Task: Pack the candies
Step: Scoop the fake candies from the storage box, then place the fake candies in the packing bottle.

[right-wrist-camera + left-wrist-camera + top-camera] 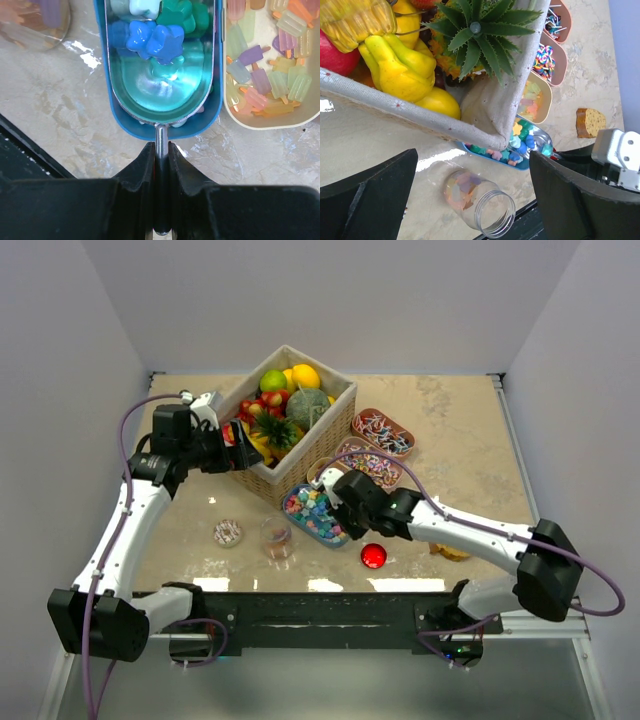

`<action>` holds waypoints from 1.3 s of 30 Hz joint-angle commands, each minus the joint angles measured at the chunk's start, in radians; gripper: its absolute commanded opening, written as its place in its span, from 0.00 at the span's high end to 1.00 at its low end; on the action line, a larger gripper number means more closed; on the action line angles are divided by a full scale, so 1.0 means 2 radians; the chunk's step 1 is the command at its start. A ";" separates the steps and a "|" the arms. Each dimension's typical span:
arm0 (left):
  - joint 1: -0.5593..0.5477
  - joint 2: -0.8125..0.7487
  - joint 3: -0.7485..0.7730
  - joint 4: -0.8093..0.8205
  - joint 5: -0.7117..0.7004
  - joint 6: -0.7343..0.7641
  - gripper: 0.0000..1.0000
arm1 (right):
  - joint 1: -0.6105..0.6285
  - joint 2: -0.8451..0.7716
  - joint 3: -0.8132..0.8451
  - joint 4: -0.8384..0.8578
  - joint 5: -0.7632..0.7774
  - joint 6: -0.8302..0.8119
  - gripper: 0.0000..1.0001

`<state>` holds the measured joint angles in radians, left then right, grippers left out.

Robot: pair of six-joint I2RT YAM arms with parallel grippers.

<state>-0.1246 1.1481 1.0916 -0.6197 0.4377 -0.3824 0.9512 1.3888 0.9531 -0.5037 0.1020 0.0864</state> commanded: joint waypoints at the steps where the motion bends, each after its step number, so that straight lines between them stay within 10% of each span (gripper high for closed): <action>1: 0.000 0.001 0.023 0.005 -0.002 0.005 0.01 | 0.022 -0.038 0.008 0.013 0.002 0.004 1.00; 39: 0.000 -0.006 -0.006 0.015 -0.004 0.012 0.01 | 0.132 0.079 0.302 -0.343 -0.062 0.109 1.00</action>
<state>-0.1246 1.1538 1.0973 -0.6212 0.4370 -0.3809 1.2091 1.5154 1.4788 -1.1542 0.0227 0.2897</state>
